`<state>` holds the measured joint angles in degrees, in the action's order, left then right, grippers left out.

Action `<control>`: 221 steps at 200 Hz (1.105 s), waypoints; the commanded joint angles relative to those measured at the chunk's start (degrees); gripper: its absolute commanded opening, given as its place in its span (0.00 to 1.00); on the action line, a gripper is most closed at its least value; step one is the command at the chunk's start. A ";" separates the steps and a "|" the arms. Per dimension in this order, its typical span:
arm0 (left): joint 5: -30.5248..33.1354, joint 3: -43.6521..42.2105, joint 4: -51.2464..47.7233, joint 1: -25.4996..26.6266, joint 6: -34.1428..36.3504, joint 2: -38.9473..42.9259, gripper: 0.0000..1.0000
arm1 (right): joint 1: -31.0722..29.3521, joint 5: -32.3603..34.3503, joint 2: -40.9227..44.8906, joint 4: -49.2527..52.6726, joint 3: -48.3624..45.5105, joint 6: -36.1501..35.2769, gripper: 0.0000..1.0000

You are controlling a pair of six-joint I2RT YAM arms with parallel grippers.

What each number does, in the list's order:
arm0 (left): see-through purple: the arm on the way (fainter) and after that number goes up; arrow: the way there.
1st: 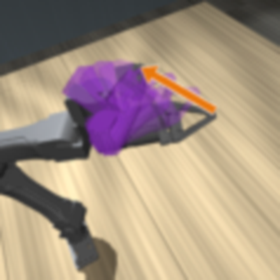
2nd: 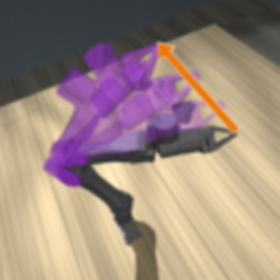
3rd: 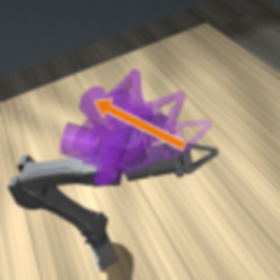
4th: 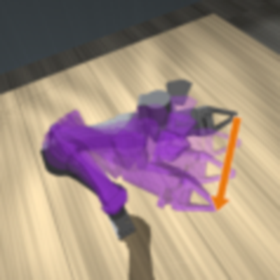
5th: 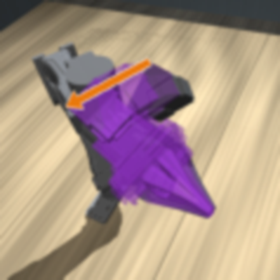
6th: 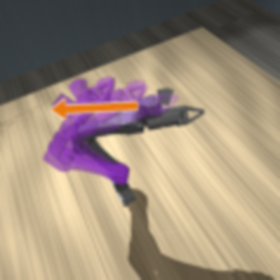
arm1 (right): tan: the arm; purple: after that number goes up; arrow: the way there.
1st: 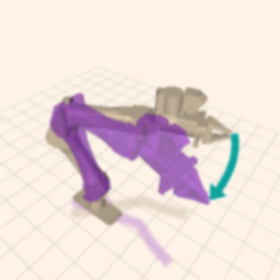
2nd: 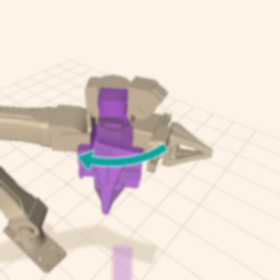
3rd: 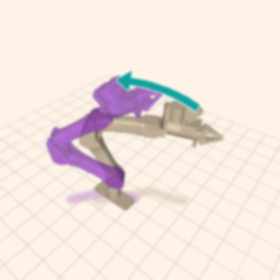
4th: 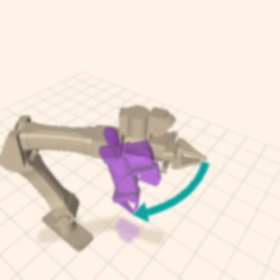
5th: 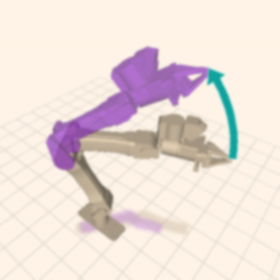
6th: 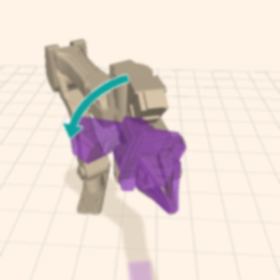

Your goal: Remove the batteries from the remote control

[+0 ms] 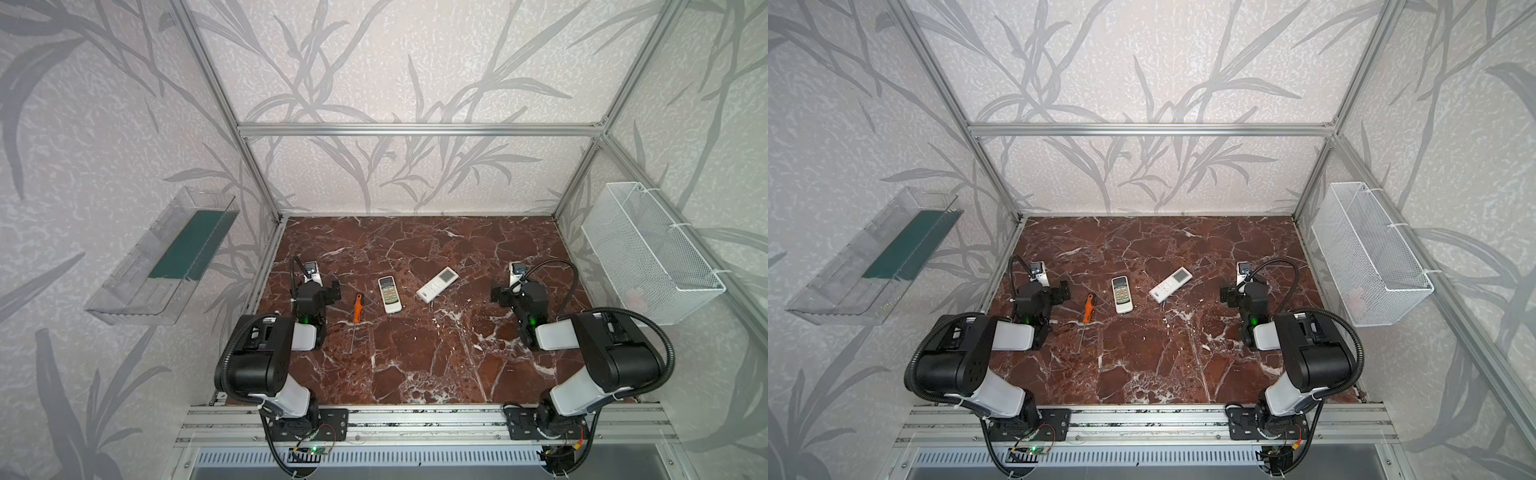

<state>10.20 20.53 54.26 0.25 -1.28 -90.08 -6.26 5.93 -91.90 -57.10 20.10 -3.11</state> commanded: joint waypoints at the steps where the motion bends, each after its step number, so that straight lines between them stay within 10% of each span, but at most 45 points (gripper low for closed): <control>1: 0.05 1.05 0.04 -0.34 -0.39 0.27 0.99 | -0.08 -0.13 0.92 -0.11 0.93 -0.42 0.99; 221: 0.04 1.00 0.03 -0.34 -0.38 0.32 0.99 | -0.15 -1.45 0.94 0.15 1.09 -0.88 0.99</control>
<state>10.17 20.53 54.26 0.25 -1.28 -90.08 -6.31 4.82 -91.90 -57.06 20.10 -3.36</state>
